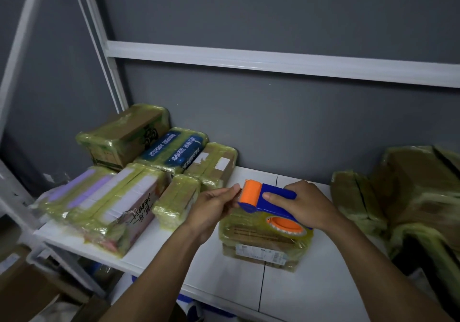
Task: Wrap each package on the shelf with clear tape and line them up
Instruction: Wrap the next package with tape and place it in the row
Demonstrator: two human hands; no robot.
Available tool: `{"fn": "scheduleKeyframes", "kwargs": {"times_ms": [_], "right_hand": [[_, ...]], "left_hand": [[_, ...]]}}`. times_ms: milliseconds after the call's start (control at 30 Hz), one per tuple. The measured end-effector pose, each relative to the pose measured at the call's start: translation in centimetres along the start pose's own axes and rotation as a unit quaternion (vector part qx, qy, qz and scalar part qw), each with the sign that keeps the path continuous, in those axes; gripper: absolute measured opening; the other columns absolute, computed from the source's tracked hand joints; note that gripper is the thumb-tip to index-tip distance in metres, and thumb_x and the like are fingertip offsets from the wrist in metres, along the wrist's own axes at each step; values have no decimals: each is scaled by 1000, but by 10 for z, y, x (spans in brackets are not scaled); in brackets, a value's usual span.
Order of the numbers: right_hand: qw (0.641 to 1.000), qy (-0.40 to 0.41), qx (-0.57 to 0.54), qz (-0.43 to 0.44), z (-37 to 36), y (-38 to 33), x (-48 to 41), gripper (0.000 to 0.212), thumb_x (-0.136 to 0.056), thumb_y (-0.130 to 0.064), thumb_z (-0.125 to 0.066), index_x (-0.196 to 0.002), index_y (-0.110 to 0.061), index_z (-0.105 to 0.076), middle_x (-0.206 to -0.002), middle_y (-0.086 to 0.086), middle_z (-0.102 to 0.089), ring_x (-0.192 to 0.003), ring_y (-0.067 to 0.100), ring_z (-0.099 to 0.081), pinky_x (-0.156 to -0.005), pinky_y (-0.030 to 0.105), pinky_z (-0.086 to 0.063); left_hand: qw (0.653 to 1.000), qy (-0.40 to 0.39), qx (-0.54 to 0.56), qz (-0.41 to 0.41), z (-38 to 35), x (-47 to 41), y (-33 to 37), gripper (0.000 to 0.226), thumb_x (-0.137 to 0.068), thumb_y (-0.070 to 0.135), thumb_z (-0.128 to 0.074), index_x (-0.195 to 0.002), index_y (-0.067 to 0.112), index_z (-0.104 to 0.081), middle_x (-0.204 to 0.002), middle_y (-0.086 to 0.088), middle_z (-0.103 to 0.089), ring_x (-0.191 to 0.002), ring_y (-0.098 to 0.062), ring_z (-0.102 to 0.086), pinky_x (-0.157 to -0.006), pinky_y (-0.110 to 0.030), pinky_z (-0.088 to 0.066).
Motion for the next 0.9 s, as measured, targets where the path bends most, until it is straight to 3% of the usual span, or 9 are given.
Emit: {"fn": "scheduleKeyframes", "kwargs": {"times_ms": [133,333,433,567,667,700,800,900], "right_hand": [[1000,17,-7,10,3,-3,13,51,-76,-76,-60,-89,-27,-66,-75,-24,-71,-75,-3,-70,-58,13,-50],[999,41,12,11,2,-14,23,48,-75,-74,-59,-90,-29,-63,-78,-15,-70,-77,6,-71,-61,14,-50],[999,46,13,9,0,-21,25,48,-75,-74,-61,-86,-28,-63,-74,-14,-70,-74,4,-71,-61,15,-50],[999,49,11,9,-8,-31,25,49,-75,-74,-63,-86,-27,-65,-72,-17,-70,-74,-1,-70,-61,16,-51],[999,47,18,19,-14,-45,23,49,-76,-73,-63,-85,-25,-65,-72,-15,-71,-73,0,-71,-63,19,-53],[998,48,20,20,-16,-49,23,50,-76,-73,-63,-86,-24,-65,-73,-13,-71,-73,1,-71,-64,19,-54],[999,37,18,22,-24,-63,25,49,-77,-71,-63,-87,-24,-65,-75,-11,-71,-73,2,-71,-64,18,-52],[999,38,25,28,-31,-74,31,48,-77,-72,-63,-85,-25,-64,-71,-14,-69,-71,1,-70,-63,16,-50]], "left_hand": [[1000,15,12,-10,-2,7,-5,22,-86,35,-75,-98,18,-82,-81,0,-73,-70,-4,-63,-63,-18,-51],[995,54,-80,-24,3,9,-1,20,-98,34,-66,-101,17,-77,-92,0,-78,-87,-8,-73,-71,-23,-53],[998,38,-46,-2,5,11,-5,23,-102,29,-61,-100,12,-76,-91,-4,-78,-80,-6,-71,-68,-20,-53],[995,29,82,50,12,15,-14,23,-102,24,-60,-106,8,-76,-102,-8,-78,-88,-8,-72,-70,-20,-55],[980,21,176,92,24,18,-16,30,-100,30,-63,-83,13,-81,-85,-3,-76,-74,-8,-71,-64,-20,-57],[980,12,173,95,27,19,-17,29,-99,28,-64,-81,13,-82,-85,-2,-76,-73,-7,-71,-64,-19,-57],[984,11,156,88,41,23,-19,18,-98,8,-62,-104,7,-79,-95,-3,-78,-79,-2,-72,-66,-16,-55],[988,7,124,89,55,30,-18,19,-94,8,-65,-107,8,-79,-90,0,-76,-72,0,-68,-66,-15,-54]]}}
Point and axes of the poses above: each hand's wrist, its own x-axis away from the middle knuckle, its own z-axis out of the back of the hand, y = z × x, the point moved 7 cm from there along -x, towards the middle knuckle
